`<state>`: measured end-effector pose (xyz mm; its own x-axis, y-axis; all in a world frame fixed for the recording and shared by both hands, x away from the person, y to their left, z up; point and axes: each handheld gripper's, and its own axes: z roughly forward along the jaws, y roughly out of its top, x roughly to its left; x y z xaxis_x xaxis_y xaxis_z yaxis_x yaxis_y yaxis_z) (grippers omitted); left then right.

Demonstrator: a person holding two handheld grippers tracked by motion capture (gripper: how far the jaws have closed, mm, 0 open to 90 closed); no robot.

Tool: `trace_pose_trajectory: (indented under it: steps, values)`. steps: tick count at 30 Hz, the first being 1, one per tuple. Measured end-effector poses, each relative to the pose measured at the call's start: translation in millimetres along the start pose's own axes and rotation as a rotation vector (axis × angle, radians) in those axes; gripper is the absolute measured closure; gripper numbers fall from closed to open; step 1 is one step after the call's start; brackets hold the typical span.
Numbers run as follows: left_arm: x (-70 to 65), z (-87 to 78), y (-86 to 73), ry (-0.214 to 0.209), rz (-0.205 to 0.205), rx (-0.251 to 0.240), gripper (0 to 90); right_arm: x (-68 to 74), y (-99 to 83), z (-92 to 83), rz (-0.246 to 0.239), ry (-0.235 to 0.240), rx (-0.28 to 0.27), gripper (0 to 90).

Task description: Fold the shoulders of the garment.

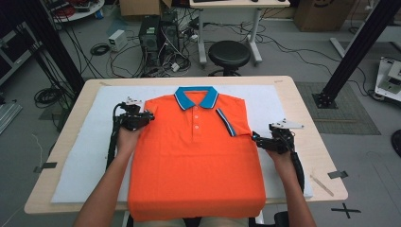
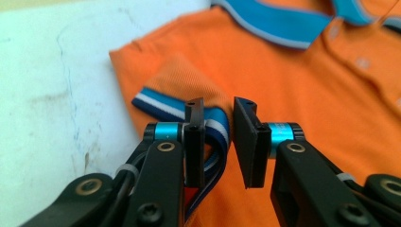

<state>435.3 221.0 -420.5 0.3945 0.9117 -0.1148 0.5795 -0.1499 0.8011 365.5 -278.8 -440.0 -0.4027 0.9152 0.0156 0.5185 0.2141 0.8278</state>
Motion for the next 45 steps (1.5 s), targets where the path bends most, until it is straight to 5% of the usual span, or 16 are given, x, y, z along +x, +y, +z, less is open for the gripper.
trace_pose_trajectory:
  steps: [3, 4, 8, 9, 12, 15, 20, 23, 28, 31, 32, 38, 40, 45]
  values:
    - [2.0, -5.3, 7.6, -0.025, -0.018, -0.037, 65.0, 0.2, 0.2, 0.0, -0.001, 0.000, -0.002, 21.5]
    - [3.5, -6.9, 11.9, -0.028, -0.029, -0.043, 52.4, 0.5, 0.2, -0.2, -0.002, 0.001, 0.000, 21.5]
    - [7.9, -14.2, 27.3, -0.027, -0.014, -0.103, 46.7, 0.6, 0.2, -0.2, -0.002, 0.001, 0.001, 21.5]
    - [10.4, -9.2, 31.8, -0.034, -0.006, -0.056, 43.3, 0.4, 0.2, -0.2, -0.003, 0.002, -0.001, 21.5]
    - [12.4, -1.2, 30.2, -0.039, 0.003, -0.019, 42.6, 0.3, 0.2, 0.1, -0.002, 0.002, -0.001, 21.5]
    - [17.7, 17.1, 22.5, -0.024, -0.007, 0.087, 39.7, 1.0, 0.0, 0.1, -0.002, 0.005, 0.001, 21.5]
    - [17.3, 31.0, 16.7, -0.017, 0.017, 0.159, 42.4, 0.3, 0.0, 0.1, -0.004, 0.004, -0.001, 21.5]
    - [14.9, 40.0, 12.5, -0.016, 0.051, 0.208, 59.3, 0.6, 0.0, 0.5, -0.002, 0.005, 0.003, 21.5]
    - [8.5, 37.7, 14.8, -0.012, 0.099, 0.180, 87.1, 0.0, -0.1, 0.3, -0.001, 0.004, 0.001, 21.5]
    - [5.2, 34.9, 18.3, -0.042, 0.092, 0.138, 87.4, 0.1, -0.2, 0.4, 0.002, 0.003, 0.003, 21.5]
    - [3.7, 32.8, 21.8, -0.074, 0.057, 0.098, 87.5, 0.3, -0.1, 0.5, -0.001, 0.004, 0.001, 21.5]
    - [-11.9, 33.1, 43.8, -0.152, 0.021, 0.043, 87.7, 0.0, -0.2, 0.1, 0.001, 0.002, 0.001, 21.5]
    - [-17.4, 37.5, 47.1, -0.147, 0.037, 0.063, 87.5, -0.7, -0.4, -0.3, 0.002, 0.001, 0.000, 21.5]
    - [-19.6, 43.2, 43.3, -0.116, 0.037, 0.097, 63.5, -3.3, -1.8, -2.9, 0.007, 0.000, -0.005, 21.5]
